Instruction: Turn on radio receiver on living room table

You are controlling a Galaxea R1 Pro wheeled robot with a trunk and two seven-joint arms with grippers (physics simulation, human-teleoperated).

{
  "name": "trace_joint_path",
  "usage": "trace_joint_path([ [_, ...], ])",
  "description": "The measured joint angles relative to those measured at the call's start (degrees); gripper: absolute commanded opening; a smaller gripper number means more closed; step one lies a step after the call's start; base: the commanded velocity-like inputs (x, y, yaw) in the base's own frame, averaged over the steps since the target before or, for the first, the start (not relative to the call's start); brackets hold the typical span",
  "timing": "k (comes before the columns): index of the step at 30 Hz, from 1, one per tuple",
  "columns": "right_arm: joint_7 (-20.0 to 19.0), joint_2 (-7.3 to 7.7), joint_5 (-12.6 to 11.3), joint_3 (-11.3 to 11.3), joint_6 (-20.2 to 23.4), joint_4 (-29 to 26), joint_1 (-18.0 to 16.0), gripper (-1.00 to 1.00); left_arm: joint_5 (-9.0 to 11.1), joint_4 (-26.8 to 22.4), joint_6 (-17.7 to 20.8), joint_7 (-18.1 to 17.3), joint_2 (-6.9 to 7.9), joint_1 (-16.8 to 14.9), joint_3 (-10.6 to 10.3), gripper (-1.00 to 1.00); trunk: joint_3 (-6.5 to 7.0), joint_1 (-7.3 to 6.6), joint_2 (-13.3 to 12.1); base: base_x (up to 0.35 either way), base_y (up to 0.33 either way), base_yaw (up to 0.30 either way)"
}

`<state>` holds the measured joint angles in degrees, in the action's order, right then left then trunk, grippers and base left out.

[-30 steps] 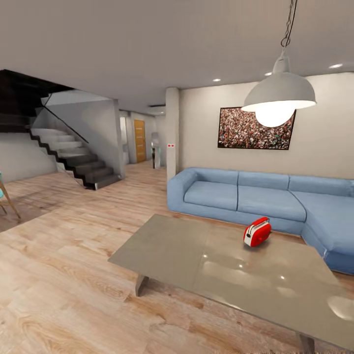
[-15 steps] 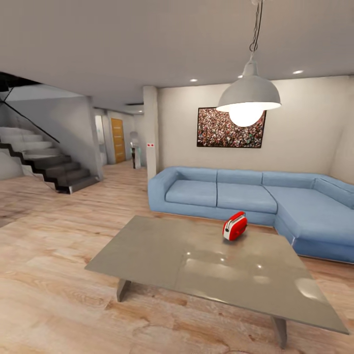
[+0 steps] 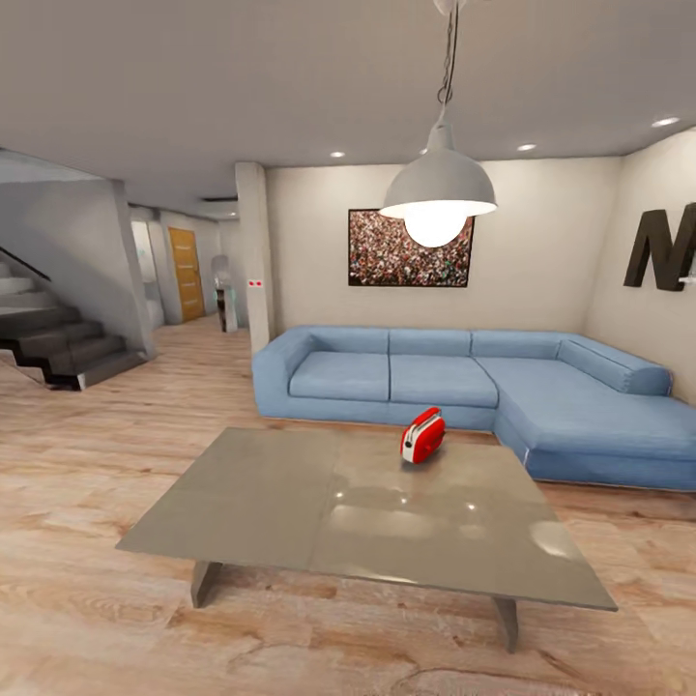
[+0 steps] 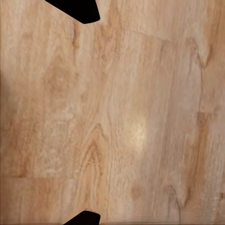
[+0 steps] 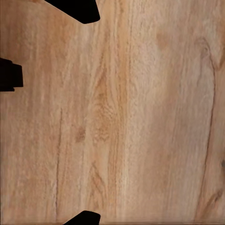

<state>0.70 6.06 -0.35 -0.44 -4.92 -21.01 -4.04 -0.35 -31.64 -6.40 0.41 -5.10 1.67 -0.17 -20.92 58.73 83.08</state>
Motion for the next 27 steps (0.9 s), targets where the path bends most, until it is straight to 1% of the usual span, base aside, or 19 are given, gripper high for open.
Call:
trace_joint_path([
  [9, 0.00, 0.00, 0.00, 0.00, 0.00, 0.00, -0.01, 1.00, 0.00, 0.00, 0.04, -0.01, 0.00, 0.00, 0.00, 1.00, -0.51, 0.00, 0.00, 0.000, 0.000, -0.210],
  [21, 0.00, 0.00, 0.00, 0.05, 0.00, 0.00, 0.00, 1.00, 0.00, 0.00, -0.02, 0.02, 0.00, 0.00, 0.00, 1.00, -0.61, 0.00, 0.00, 0.004, 0.005, -0.015],
  [27, 0.00, 0.00, 0.00, 0.06, 0.00, 0.00, 0.00, 1.00, 0.00, 0.00, 0.05, 0.03, 0.18, 0.00, 0.07, 1.00, -0.61, 0.00, 0.00, 0.146, 0.200, 0.000],
])
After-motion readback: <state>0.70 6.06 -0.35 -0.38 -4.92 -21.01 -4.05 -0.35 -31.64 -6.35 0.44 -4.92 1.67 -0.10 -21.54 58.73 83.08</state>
